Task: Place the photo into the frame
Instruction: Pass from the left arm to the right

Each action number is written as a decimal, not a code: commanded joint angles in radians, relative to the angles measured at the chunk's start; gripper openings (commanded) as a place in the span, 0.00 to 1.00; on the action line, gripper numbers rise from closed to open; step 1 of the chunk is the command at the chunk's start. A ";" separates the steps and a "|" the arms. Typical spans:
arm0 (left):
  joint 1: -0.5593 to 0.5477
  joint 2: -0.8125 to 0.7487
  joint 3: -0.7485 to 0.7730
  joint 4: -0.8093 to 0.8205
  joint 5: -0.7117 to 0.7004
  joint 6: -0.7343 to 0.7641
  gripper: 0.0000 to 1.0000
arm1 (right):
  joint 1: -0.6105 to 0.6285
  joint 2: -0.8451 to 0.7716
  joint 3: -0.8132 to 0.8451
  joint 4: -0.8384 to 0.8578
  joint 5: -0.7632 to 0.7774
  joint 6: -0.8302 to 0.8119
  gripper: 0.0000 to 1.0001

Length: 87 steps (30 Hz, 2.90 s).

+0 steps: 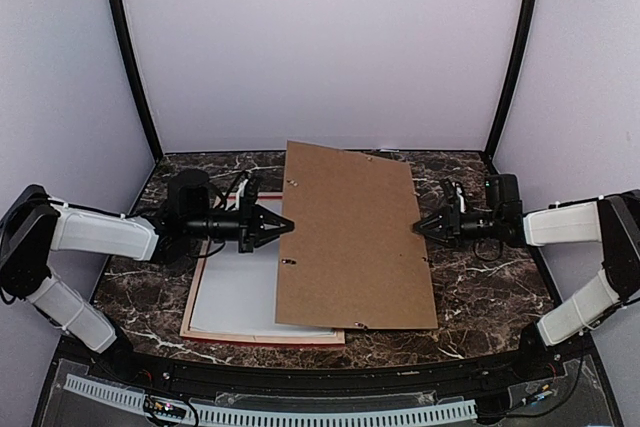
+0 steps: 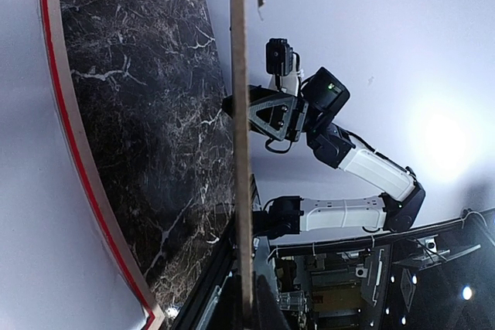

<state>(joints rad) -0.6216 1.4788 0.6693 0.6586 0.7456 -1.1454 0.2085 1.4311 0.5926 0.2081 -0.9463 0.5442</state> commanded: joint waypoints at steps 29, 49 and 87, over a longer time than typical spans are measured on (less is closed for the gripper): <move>0.056 -0.078 -0.113 -0.005 -0.073 0.017 0.00 | 0.045 -0.070 -0.059 0.407 -0.245 0.283 0.26; 0.062 -0.031 -0.127 0.148 -0.029 -0.054 0.00 | 0.104 -0.173 0.000 0.318 -0.286 0.224 0.28; 0.093 -0.111 -0.111 -0.122 -0.105 0.110 0.54 | 0.135 -0.100 0.068 0.415 -0.199 0.518 0.00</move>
<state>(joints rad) -0.5465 1.4246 0.5659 0.6041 0.6758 -1.0706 0.3351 1.3373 0.6521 0.4461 -1.1160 0.9459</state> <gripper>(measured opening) 0.480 0.033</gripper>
